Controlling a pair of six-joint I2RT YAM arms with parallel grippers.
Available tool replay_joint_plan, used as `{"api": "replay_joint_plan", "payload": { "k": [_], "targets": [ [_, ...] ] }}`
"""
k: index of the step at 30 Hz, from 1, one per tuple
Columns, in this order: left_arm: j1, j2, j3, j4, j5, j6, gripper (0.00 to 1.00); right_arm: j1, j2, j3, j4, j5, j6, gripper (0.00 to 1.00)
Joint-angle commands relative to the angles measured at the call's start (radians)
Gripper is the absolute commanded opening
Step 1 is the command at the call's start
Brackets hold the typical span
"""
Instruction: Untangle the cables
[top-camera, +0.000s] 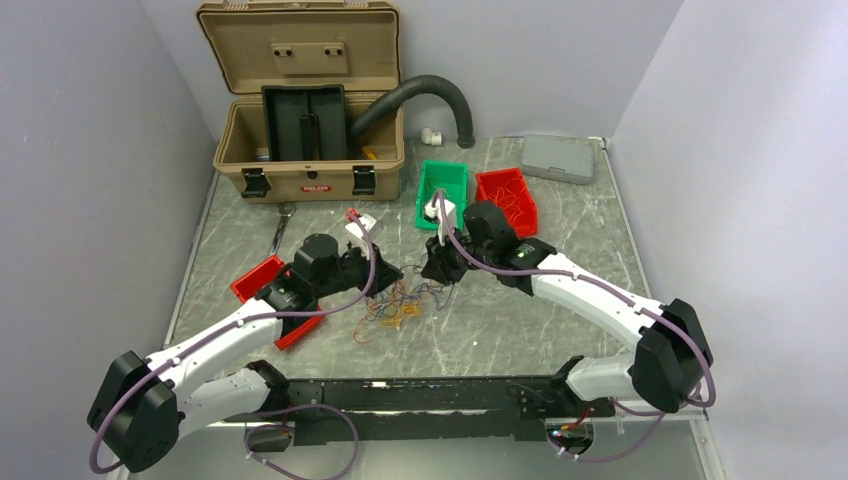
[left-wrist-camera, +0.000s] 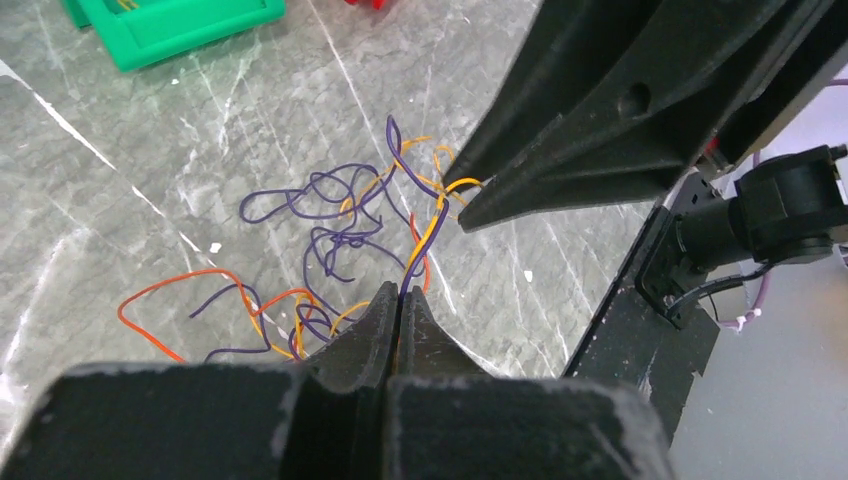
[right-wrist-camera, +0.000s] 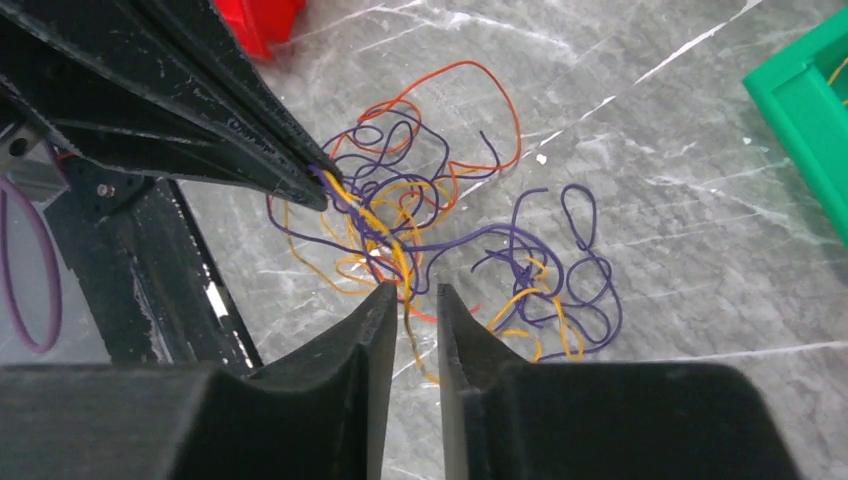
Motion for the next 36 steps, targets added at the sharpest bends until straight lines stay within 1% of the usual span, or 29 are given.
{"api": "replay_joint_plan", "payload": {
  "k": [1, 2, 3, 4, 6, 7, 9, 11, 14, 18, 22, 28, 31, 32, 33, 36],
  "targets": [
    [-0.005, 0.006, 0.055, -0.034, -0.075, 0.024, 0.0, 0.006, -0.046, 0.025, 0.053, 0.061, 0.01, 0.12],
    [-0.006, 0.009, 0.06, -0.053, -0.105, 0.023, 0.02, 0.007, -0.06, 0.02, 0.052, 0.077, 0.016, 0.04],
    [-0.006, 0.013, 0.066, -0.073, -0.134, 0.019, 0.08, 0.007, -0.075, 0.016, 0.051, 0.102, 0.026, 0.0],
    [-0.005, 0.016, 0.07, -0.088, -0.159, 0.018, 0.18, 0.007, -0.088, 0.014, 0.049, 0.122, 0.043, 0.0],
    [-0.006, 0.02, 0.067, -0.099, -0.181, 0.019, 0.43, 0.005, -0.126, 0.017, 0.038, 0.165, 0.063, 0.0],
    [-0.006, 0.022, 0.064, -0.096, -0.183, 0.018, 0.53, 0.004, -0.142, 0.022, 0.034, 0.184, 0.074, 0.0],
    [-0.006, 0.028, 0.052, -0.085, -0.179, 0.015, 0.66, 0.003, -0.17, 0.036, 0.024, 0.233, 0.102, 0.0],
    [-0.006, 0.042, 0.047, -0.079, -0.171, 0.014, 0.73, 0.002, -0.191, 0.066, 0.002, 0.284, 0.124, 0.0],
    [-0.006, 0.08, 0.05, -0.079, -0.153, 0.017, 0.76, 0.001, -0.203, 0.122, -0.04, 0.316, 0.141, 0.0],
    [-0.008, 0.153, 0.068, -0.101, -0.15, 0.017, 0.76, 0.001, -0.213, 0.178, -0.076, 0.338, 0.167, 0.0],
    [-0.007, 0.249, 0.104, -0.128, -0.143, 0.01, 0.75, 0.001, -0.244, 0.205, -0.085, 0.37, 0.19, 0.0],
    [-0.016, 0.413, 0.141, -0.11, -0.097, 0.006, 0.71, -0.002, -0.287, 0.257, -0.107, 0.387, 0.208, 0.0],
    [-0.025, 0.463, 0.16, -0.112, -0.113, -0.006, 0.69, -0.002, -0.307, 0.283, -0.122, 0.394, 0.207, 0.0],
    [-0.028, 0.46, 0.153, -0.097, -0.118, -0.012, 0.7, -0.002, -0.309, 0.292, -0.137, 0.398, 0.206, 0.0],
    [-0.031, 0.445, 0.14, -0.072, -0.119, -0.015, 0.73, -0.003, -0.308, 0.303, -0.151, 0.398, 0.205, 0.0],
    [-0.037, 0.37, 0.083, 0.03, -0.095, -0.013, 0.84, -0.005, -0.296, 0.322, -0.184, 0.399, 0.199, 0.0]
  ]
}}
